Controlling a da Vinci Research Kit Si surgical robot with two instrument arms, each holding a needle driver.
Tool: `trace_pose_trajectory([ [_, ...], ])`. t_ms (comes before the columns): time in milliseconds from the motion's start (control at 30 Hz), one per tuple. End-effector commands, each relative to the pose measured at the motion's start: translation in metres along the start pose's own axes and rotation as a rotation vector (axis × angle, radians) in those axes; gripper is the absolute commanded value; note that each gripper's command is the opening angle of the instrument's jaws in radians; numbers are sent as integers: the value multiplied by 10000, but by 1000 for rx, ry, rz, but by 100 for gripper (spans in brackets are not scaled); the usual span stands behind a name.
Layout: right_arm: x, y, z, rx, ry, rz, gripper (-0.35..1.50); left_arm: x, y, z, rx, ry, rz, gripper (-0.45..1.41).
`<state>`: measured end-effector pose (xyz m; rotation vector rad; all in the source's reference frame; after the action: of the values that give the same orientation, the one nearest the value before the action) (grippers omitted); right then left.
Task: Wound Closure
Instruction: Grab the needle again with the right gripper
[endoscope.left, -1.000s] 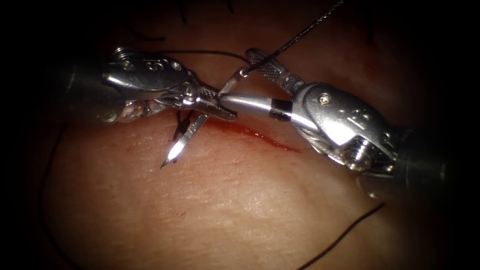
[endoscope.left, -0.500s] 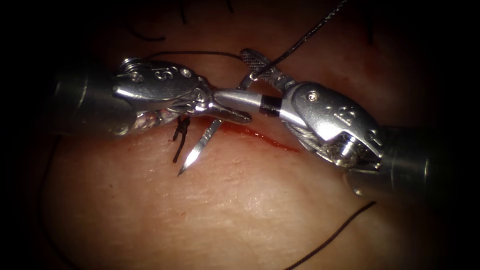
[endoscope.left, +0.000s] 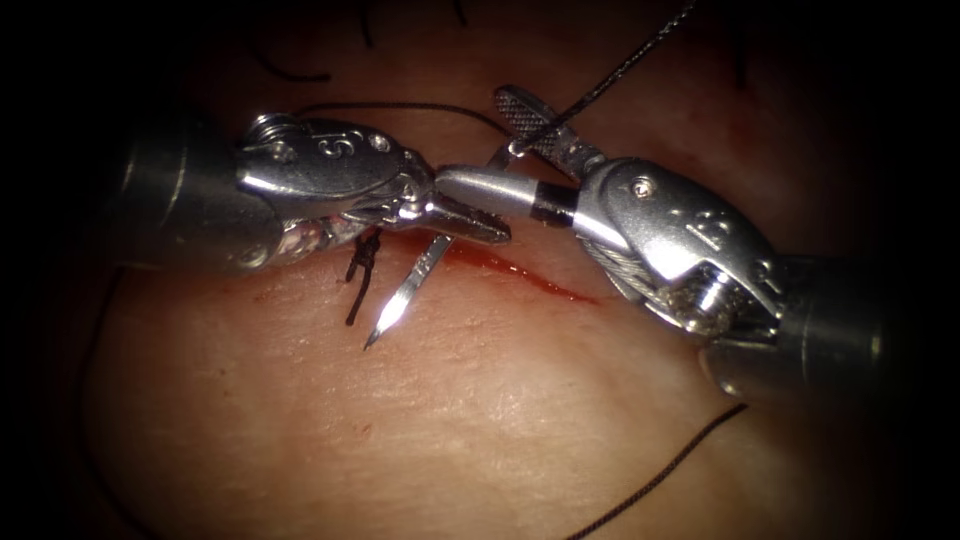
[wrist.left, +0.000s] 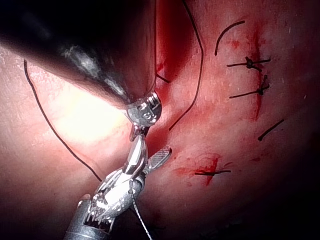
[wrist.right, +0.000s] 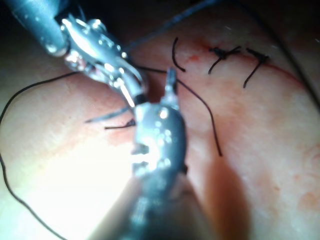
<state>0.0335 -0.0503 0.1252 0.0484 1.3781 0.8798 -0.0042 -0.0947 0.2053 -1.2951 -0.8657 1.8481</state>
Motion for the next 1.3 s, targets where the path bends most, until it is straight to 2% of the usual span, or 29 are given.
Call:
trace_pose_trajectory([
  [33, -6, -1, 6, 2, 1, 0, 59, -6, -1, 7, -2, 0, -1, -45],
  [133, -6, -2, 6, 2, 1, 0, 37, -7, 0, 9, 0, 1, -1, -45],
  [167, -7, -2, 6, 7, 2, -1, 21, -7, 1, 9, 0, 1, 0, -45],
  [233, -7, -2, 6, 29, -18, -5, -35, -8, 2, 11, 1, 2, 1, -45],
  [500, -13, 4, 0, 42, -19, -17, -35, -10, 6, 14, 4, 3, -5, -45],
  [600, -13, 7, -2, 44, -22, -17, -35, -8, 8, 14, 19, 3, 34, -43],
  [633, -13, 7, -3, 42, -25, -23, -35, -6, 7, 13, 27, 3, 50, 12],
  [700, -13, 8, -3, 52, -28, -42, -35, -1, 6, 11, 56, 0, 123, 78],
  [733, -13, 8, -3, 52, -31, -54, -35, 2, 5, 9, 96, -2, 166, 108],
  [767, -13, 9, -3, 59, -35, -67, -35, 4, 4, 7, 128, -4, 181, 120],
  [867, -14, 10, -3, 72, -42, -104, -35, 8, 1, -4, 188, -2, 250, 125],
  [1033, -14, 18, -5, 103, -73, -150, -35, 3, 1, -31, 201, 11, 286, 125],
  [1300, -15, 30, -10, 113, -88, -187, -35, -27, 11, -75, 226, -10, 321, 125],
])
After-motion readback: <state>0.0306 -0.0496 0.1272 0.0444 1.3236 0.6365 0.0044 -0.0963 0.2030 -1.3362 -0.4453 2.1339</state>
